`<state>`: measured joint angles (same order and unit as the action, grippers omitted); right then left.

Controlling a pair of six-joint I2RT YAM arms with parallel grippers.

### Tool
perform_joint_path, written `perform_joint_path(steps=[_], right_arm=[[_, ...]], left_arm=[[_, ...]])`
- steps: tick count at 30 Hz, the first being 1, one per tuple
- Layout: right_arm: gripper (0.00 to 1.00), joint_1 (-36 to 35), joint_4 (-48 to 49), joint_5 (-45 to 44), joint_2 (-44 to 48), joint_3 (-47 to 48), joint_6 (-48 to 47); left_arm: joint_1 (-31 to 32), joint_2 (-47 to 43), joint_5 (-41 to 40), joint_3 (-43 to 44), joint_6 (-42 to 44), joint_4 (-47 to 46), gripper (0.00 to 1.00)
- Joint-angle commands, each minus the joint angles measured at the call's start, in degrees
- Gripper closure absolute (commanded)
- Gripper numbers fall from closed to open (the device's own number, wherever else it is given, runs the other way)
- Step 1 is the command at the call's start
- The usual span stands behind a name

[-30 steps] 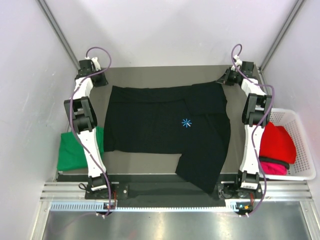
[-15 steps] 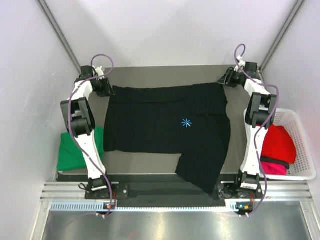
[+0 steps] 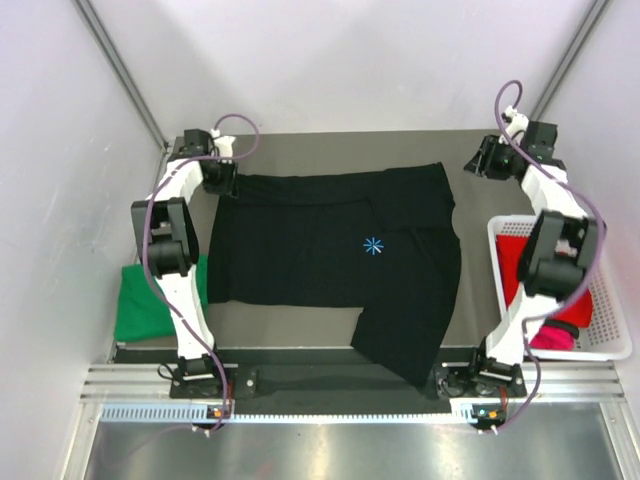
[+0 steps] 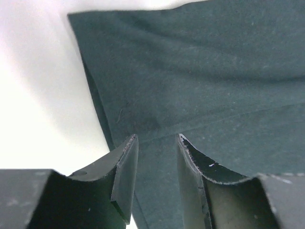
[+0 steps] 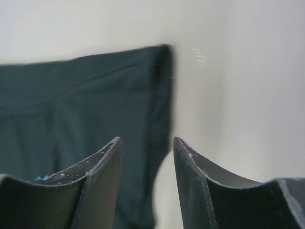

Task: Fold and stack the t-shirts
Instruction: Fold the tshirt

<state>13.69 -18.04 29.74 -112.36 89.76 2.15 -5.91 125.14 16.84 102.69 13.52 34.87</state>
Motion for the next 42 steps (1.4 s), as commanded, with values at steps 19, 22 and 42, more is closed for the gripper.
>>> perform_joint_path(steps=[19, 22, 42], right_arm=[[0.48, -1.92, 1.25, 6.04, 38.09, -27.27, -7.51], [0.48, -1.92, 1.43, 6.3, 36.86, -26.83, -7.25], [0.48, -1.83, 2.75, 6.65, 34.57, -27.97, -7.07]], left_arm=[[1.08, 3.44, -11.48, 5.06, 11.88, 4.5, 0.56], [1.08, 4.49, -11.57, 5.15, 11.44, 4.42, 0.56], [1.08, 4.06, -11.04, 3.13, 10.21, 4.42, 1.0]])
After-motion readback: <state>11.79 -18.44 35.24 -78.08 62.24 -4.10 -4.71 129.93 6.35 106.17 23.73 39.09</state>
